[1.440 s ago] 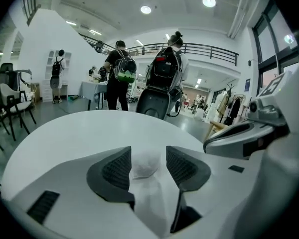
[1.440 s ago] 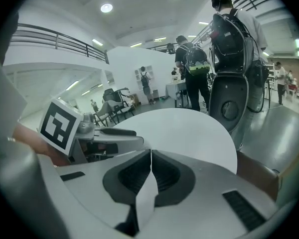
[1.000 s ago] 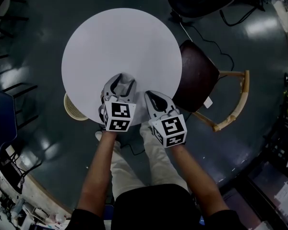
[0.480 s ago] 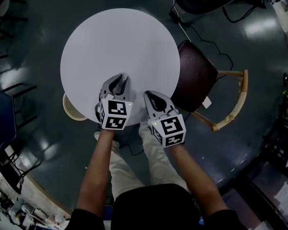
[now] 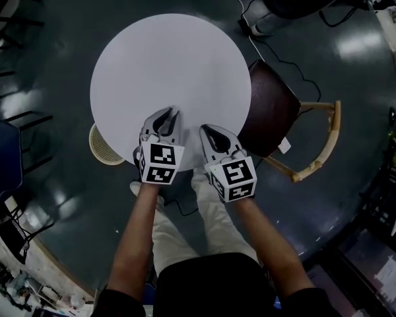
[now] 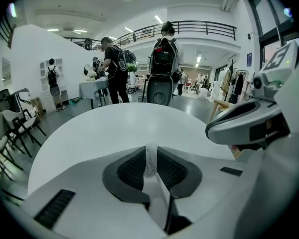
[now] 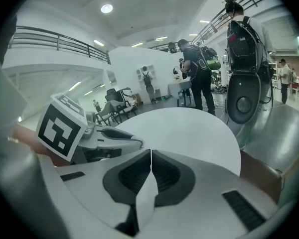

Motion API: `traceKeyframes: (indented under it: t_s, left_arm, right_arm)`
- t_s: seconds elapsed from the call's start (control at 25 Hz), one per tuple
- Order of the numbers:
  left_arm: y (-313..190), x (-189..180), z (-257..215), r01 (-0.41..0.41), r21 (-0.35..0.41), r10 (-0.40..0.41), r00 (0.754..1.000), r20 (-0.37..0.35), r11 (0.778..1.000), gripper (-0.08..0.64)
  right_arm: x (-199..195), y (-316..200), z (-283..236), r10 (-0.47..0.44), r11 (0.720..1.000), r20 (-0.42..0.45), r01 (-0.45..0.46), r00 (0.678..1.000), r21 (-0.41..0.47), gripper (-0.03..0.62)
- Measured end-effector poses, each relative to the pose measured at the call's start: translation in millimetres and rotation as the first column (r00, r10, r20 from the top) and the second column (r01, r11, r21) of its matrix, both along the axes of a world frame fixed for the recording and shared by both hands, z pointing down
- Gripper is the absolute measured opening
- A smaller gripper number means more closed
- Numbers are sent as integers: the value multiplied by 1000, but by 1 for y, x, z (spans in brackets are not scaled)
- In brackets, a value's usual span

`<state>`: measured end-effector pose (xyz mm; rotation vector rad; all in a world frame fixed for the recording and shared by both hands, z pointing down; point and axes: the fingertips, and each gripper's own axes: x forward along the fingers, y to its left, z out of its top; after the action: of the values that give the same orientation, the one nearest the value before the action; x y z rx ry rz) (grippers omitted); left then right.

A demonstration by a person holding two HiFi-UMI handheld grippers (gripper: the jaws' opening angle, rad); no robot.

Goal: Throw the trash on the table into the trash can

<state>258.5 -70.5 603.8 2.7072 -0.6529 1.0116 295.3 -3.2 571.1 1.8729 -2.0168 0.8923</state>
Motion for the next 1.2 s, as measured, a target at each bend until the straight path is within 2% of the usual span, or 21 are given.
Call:
traceKeyframes:
  t_s: [0.24, 0.52, 0.84, 1.2]
  left_arm:
    - [-2, -26, -17, 33, 8, -33, 999, -24, 999, 66]
    - [-8, -73, -32, 101, 6, -100, 994, -46, 995, 66]
    - [-20, -131, -49, 202, -1, -201, 976, -81, 979, 66]
    - [-25, -209, -50, 289, 4, -287, 955, -78, 957, 67]
  right_arm:
    - [-27, -9, -13, -42, 999, -12, 42, 999, 17, 20]
    - [-68, -22, -25, -107, 994, -19, 107, 994, 32, 20]
    - [-121, -36, -33, -190, 981, -22, 191, 981, 34, 20]
    - [-202, -54, -36, -294, 955, -14, 294, 956, 45, 20]
